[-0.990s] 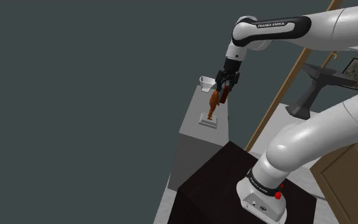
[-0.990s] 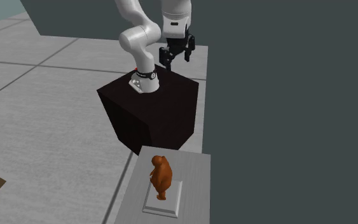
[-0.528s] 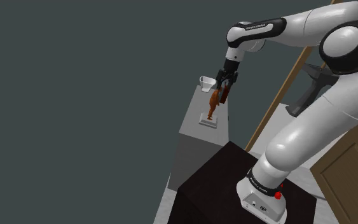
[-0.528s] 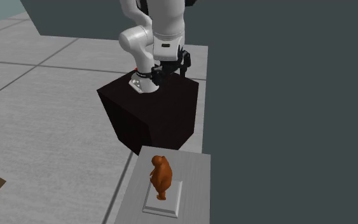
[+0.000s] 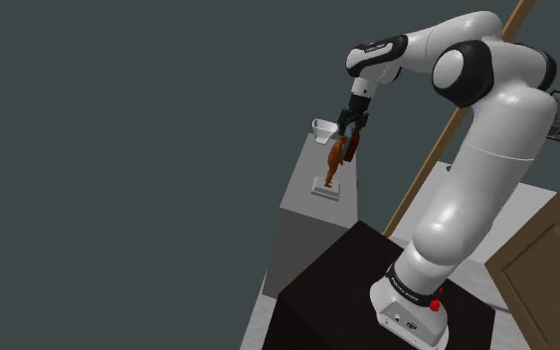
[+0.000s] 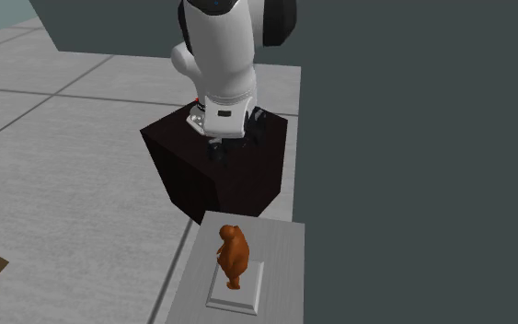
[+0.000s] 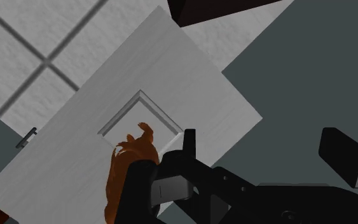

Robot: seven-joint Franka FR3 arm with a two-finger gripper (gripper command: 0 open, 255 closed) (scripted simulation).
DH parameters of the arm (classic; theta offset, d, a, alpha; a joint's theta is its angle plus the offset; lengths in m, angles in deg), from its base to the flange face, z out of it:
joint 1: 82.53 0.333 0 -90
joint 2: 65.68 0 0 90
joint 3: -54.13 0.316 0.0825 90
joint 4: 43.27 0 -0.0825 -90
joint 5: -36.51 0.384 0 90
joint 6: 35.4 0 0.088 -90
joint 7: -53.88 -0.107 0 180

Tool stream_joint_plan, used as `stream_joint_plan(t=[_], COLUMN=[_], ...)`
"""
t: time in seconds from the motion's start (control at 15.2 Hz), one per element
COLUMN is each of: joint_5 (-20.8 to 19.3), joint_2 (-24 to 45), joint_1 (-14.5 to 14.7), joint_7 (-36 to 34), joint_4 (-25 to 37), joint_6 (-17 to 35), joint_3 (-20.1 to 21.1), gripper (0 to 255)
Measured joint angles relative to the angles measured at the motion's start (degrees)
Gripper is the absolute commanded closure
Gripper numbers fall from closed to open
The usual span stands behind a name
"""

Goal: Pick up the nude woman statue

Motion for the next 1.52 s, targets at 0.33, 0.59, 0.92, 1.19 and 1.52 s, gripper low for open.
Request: stream_joint_plan(t=[0.33, 0.59, 0.92, 1.19, 1.52], joint_5=[5.7, 9.4, 12.7, 13.2, 13.3], joint_2=[12.6, 21.8, 32.5, 33.7, 34.0], joint_1=[-5.0, -9.9, -15.7, -15.7, -15.5], joint_7=[6.1, 9.2, 10.7, 11.2, 11.5], joint_4=[12.8, 23.6, 38.0, 36.7, 35.3], joint_6=[-2.6, -5.6, -9.9, -7.6, -5.9], joint_3=[-0.5, 0.1, 1.7, 2.0, 2.1], gripper=[0, 0, 0, 0, 255])
